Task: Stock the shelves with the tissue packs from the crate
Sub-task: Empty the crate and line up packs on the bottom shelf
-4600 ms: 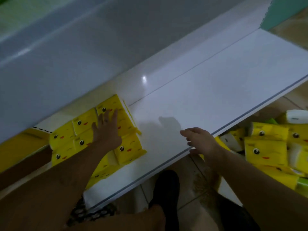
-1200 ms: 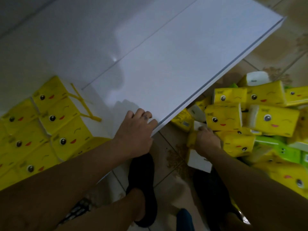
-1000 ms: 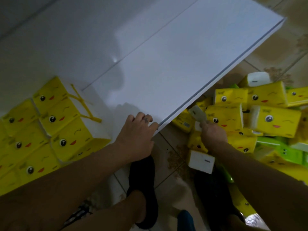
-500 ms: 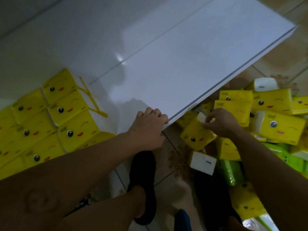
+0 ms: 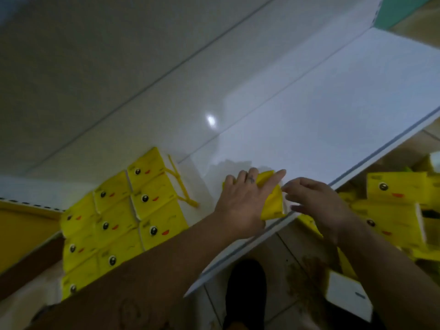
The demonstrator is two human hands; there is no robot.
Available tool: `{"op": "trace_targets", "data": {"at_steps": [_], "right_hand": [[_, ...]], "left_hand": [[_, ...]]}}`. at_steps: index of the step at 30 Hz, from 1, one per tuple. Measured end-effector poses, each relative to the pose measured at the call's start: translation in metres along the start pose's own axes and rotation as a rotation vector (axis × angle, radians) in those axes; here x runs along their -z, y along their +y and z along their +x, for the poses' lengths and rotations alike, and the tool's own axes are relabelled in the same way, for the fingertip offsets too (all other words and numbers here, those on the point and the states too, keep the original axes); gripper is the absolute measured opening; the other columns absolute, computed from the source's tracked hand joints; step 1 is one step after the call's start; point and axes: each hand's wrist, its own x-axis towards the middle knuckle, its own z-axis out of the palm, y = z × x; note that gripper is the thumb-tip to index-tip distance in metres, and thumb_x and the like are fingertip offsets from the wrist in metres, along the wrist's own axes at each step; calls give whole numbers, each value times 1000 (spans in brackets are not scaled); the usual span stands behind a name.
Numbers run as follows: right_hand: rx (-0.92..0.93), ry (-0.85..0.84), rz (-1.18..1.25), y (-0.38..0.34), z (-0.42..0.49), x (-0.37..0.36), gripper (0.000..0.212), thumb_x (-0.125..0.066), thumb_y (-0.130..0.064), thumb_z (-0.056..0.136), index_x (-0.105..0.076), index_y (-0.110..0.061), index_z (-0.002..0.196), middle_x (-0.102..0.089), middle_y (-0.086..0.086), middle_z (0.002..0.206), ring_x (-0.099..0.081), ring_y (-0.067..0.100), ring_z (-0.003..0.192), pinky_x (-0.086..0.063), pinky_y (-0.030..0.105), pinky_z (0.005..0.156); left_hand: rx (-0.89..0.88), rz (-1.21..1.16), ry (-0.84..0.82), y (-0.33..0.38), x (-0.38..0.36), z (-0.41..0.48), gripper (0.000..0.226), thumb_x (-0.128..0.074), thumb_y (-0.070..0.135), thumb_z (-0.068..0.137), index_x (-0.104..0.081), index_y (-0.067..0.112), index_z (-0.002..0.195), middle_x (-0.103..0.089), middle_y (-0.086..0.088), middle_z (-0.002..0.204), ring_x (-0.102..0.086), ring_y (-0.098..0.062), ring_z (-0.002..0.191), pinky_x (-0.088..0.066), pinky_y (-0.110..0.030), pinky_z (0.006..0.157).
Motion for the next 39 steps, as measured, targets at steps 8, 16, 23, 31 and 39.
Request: {"op": "trace_targets", "data": {"at_steps": [8, 16, 23, 31, 39], "right_hand": [[5, 157, -183, 12, 9, -8, 14, -55, -32, 95, -66, -27, 88, -65, -3, 87, -59, 13, 80, -49, 34, 76], [-18, 88, -428, 29, 1, -19, 10, -54, -37, 96, -58, -29, 91, -56, -15, 69, -49, -4, 58, -34, 10, 47], [-22, 89, -461, 37, -1, -11, 14, -52, -35, 97, -61, -25, 92, -56, -11, 71, -48, -3, 62, -33, 13, 51], [-104, 112, -465, 61, 7, -3, 16, -54, -34, 93, -67, -24, 90, -68, -2, 94, -62, 17, 88, -50, 32, 79], [-135, 93, -520, 79, 14, 12, 17, -54, -33, 92, -61, -23, 80, -62, -4, 82, -57, 16, 81, -40, 26, 67]], "left_hand": [[398, 208, -59, -114, -39, 53, 80, -58, 47, 88, -8, 40, 151, -3, -9, 161, -5, -35, 147, -15, -56, 114], [421, 247, -345, -103, -55, 54, 70, -56, 31, 85, -28, 25, 148, 2, -1, 162, -24, -28, 140, -34, -44, 103], [391, 295, -290, -99, -45, 55, 66, -53, 28, 88, -26, 27, 148, -13, -6, 156, -27, -30, 135, -35, -46, 102], [413, 362, -321, -105, -55, 69, 65, -53, 32, 85, -32, 18, 144, -9, -6, 159, -20, -32, 139, -33, -47, 102], [467, 409, -495, -107, -60, 85, 68, -48, 42, 87, -34, 15, 147, 0, -3, 163, -13, -33, 144, -26, -52, 110]]}}
